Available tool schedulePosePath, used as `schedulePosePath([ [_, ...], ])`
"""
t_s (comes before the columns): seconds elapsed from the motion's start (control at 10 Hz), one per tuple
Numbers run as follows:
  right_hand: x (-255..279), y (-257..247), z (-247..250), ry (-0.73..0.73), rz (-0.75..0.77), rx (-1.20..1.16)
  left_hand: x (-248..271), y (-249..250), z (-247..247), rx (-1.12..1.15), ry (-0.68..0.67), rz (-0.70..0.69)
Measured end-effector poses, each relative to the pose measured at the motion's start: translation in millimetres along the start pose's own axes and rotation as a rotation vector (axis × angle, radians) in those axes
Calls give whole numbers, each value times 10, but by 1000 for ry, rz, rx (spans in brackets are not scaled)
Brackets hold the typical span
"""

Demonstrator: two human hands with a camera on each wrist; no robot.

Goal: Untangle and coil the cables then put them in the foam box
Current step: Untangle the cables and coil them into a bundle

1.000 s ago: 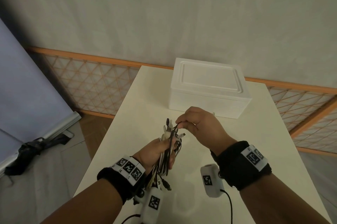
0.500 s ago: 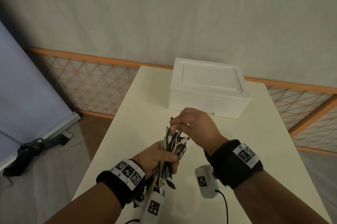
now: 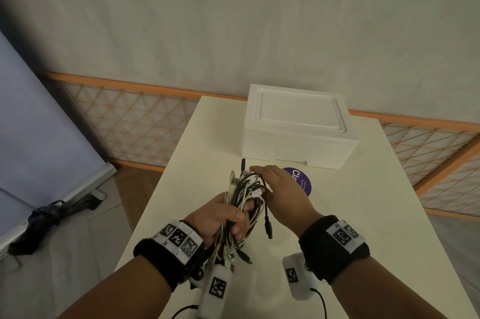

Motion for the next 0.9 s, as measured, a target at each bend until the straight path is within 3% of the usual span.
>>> schedulePosePath([
  [0.2,172,74,-287,-133,-243,-190,-1,7,-21,106,19,-10],
  [0.4,298,31,-313,-197,-296,-277,-11,29,-93,146,15,-9],
  [0.6,346,-13,-328,-245,-166,-60,-2,31,-70,171,121,7],
  [0.7,349,-72,-294,-266,-174,-150,-6,33,-107,251,114,16],
  [0.9,378,119,-390,-314,-347,112,-216,35,-101,365,180,-6],
])
Point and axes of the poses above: each hand's wrist, its own x-axis away from the middle knuckle, its own z-axis out of the back of the hand, y = z × x, the point moved 6 cm from there along -x, towards the middle knuckle, and after that the axes turned 10 degrees about y, right-handed, at the moved point
